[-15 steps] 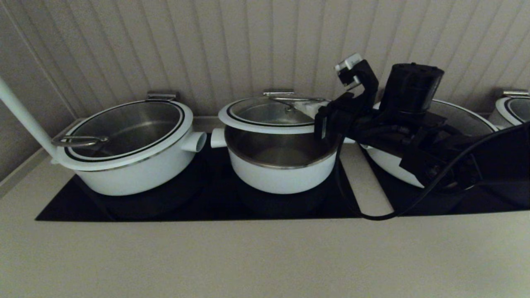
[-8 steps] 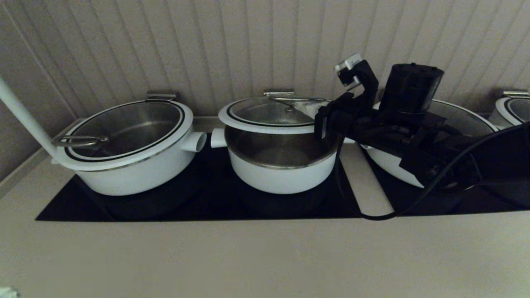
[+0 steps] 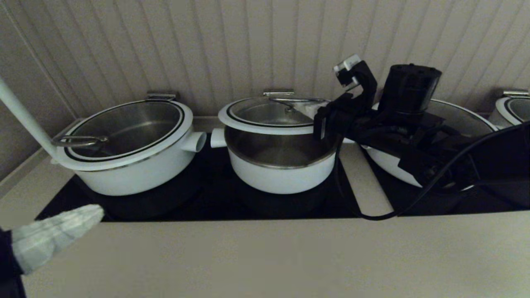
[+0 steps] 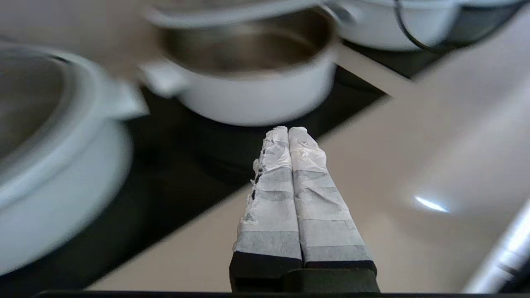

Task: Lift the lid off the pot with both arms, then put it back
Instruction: Hold the pot lid with the left arm

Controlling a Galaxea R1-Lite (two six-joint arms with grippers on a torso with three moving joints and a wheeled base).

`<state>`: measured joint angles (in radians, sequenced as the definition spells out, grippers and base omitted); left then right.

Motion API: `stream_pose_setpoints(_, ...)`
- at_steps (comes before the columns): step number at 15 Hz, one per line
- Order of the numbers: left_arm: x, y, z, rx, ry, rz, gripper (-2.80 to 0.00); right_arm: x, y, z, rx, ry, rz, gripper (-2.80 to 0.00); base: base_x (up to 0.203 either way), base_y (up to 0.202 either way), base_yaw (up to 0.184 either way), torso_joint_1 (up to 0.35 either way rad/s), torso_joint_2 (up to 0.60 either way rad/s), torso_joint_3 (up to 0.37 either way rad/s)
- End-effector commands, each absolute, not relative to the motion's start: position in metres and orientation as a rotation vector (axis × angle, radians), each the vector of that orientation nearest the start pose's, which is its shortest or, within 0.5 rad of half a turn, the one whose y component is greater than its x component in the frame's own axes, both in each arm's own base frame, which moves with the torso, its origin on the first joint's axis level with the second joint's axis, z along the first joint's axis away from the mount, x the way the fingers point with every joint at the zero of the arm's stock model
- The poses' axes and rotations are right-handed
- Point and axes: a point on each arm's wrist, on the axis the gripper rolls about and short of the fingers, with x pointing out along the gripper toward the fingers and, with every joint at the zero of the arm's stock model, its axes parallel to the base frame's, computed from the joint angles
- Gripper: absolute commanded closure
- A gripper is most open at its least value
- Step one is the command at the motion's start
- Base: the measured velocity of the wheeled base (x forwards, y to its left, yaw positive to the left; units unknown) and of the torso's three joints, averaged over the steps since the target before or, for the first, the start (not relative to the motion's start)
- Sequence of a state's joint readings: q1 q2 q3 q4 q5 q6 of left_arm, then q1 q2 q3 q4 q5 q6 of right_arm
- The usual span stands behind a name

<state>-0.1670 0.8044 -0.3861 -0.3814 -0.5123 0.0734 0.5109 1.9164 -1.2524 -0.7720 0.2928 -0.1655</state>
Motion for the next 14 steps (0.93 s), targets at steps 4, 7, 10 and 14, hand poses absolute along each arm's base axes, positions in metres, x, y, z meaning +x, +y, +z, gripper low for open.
stream_pose_setpoints(4, 0.149, -0.056, 0.202, -0.024, 0.186, -0.796, 0.0, 0.34, 0.199, 0.245, -0.143, -0.187, 0.793, 0.0, 0.0, 0.0, 0.0, 0.0, 0.0, 0.0)
stream_pose_setpoints(7, 0.174, -0.074, 0.202, -0.06, 0.216, -0.842, 0.0, 0.343, 0.2, 0.244, -0.143, -0.189, 0.793, 0.0, 0.0, 0.0, 0.0, 0.0, 0.0, 0.0)
stream_pose_setpoints(10, 0.189, -0.09, 0.192, -0.061, 0.254, -0.887, 0.0, 0.344, 0.201, 0.245, -0.144, -0.195, 0.793, 0.0, 0.0, 0.0, 0.0, 0.0, 0.0, 0.0)
stream_pose_setpoints(14, 0.208, -0.118, 0.177, -0.045, 0.256, -0.908, 0.0, 0.348, 0.203, 0.25, -0.14, -0.215, 0.79, 0.0, 0.0, 0.0, 0.0, 0.0, 0.0, 0.0)
